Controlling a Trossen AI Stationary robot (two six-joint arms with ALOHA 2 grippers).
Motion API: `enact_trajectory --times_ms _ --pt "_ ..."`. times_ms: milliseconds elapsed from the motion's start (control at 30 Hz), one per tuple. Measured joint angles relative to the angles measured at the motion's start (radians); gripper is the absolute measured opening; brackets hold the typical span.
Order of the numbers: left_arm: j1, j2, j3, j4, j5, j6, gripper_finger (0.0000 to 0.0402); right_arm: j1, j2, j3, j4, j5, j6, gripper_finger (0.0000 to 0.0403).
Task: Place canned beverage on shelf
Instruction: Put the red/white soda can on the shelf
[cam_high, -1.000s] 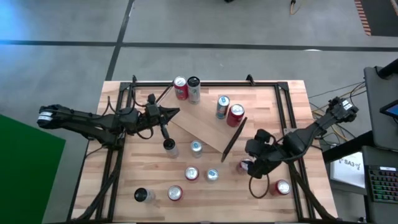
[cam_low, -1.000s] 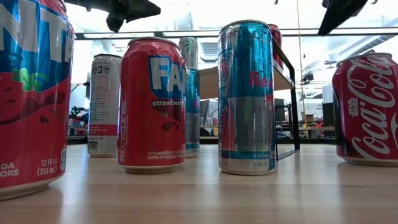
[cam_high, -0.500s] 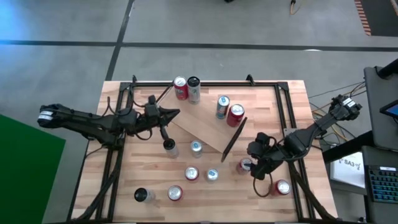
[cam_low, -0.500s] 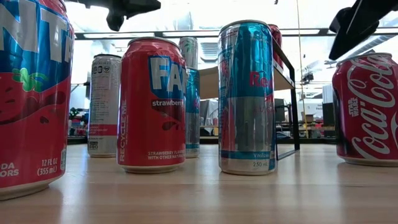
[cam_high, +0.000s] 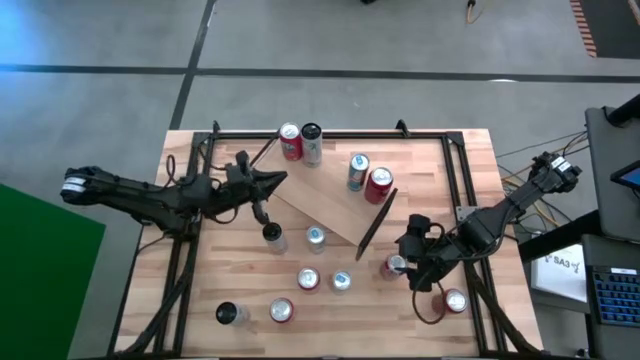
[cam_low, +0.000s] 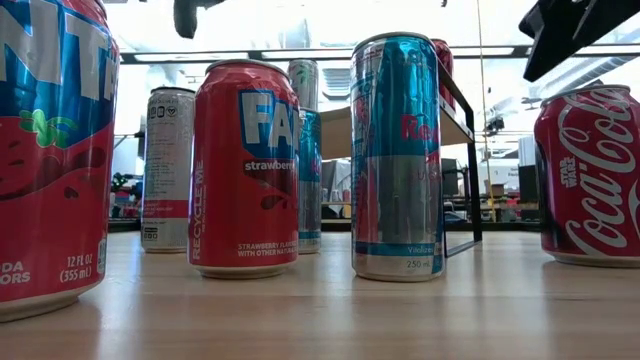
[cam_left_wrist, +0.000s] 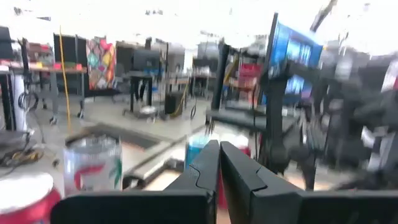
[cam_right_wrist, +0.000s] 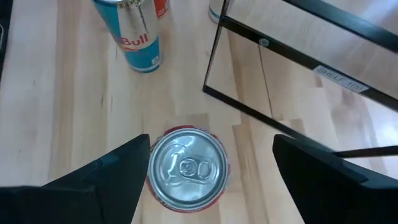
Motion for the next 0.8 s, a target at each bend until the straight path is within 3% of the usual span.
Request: enact_trajectory --times_ms 367,800 --pt "-0.001 0.001 0.000 0.032 0.013 0.032 0.0000 0.000 0.000 0.000 0.001 0.000 0.085 0.0327" --pt "-0.001 0.001 -0.003 0.089 0.293 0.011 0.0000 0.106 0.003 -0.038 0.159 0.250 0.028 0.0327"
